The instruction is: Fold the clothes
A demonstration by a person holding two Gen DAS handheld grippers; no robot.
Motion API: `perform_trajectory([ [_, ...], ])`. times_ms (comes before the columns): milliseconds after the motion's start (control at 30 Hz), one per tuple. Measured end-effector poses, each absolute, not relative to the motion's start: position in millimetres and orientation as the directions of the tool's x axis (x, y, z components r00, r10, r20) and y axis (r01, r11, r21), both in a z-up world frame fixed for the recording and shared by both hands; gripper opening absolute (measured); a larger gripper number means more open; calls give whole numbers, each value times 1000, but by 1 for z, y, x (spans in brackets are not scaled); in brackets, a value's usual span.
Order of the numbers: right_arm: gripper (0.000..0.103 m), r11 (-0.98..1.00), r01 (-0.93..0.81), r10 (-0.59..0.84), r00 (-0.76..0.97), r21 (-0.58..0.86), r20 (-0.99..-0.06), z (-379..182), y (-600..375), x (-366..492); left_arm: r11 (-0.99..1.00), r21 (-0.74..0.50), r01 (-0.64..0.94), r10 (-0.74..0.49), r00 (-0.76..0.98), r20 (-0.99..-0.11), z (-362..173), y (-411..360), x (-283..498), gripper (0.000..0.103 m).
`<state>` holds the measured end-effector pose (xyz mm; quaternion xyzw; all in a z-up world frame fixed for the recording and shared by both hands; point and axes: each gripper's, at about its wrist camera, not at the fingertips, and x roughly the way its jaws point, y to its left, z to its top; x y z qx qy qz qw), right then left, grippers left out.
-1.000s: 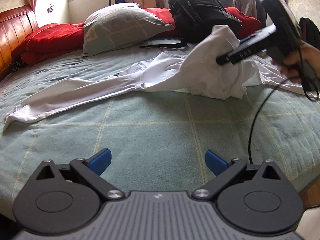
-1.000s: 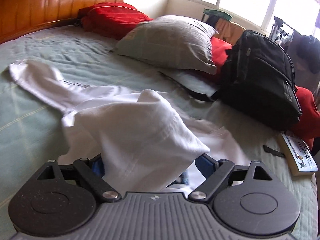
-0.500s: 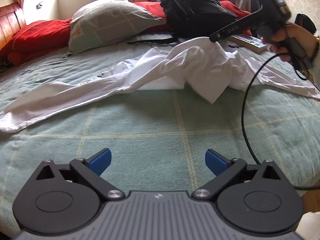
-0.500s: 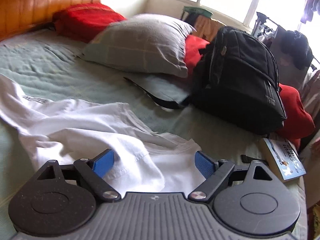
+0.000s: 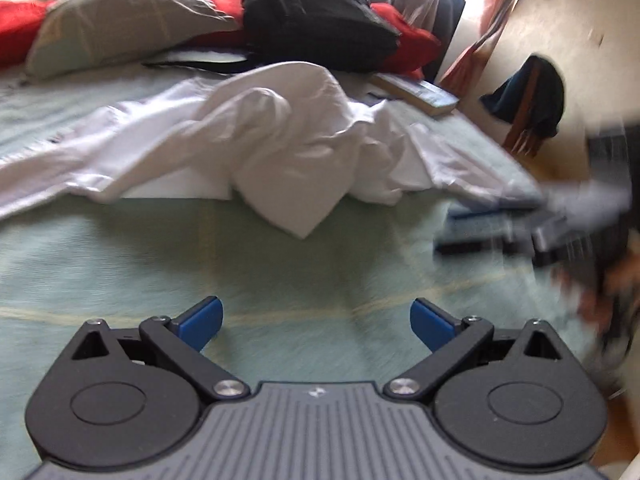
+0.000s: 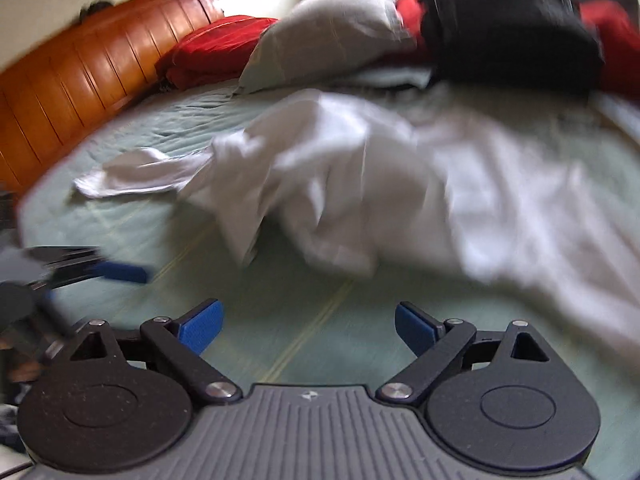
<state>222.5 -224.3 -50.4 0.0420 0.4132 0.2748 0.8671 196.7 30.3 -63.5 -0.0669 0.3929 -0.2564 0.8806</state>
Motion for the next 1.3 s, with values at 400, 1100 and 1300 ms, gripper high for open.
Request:
perform_trajectory([
  [400, 103, 717, -433, 695, 495, 546, -521, -84, -254, 215, 760, -514, 397, -641, 587, -494, -90, 35, 261, 102],
  [1100, 103, 700, -503, 713, 540, 507, -447, -67, -249, 261, 575, -740, 349, -750, 586, -307, -77, 60, 312, 102],
  [1300, 103, 669, -586, 743, 543, 457, -391, -49, -237, 280, 529, -762, 373, -768, 593, -243, -68, 64, 316, 102],
])
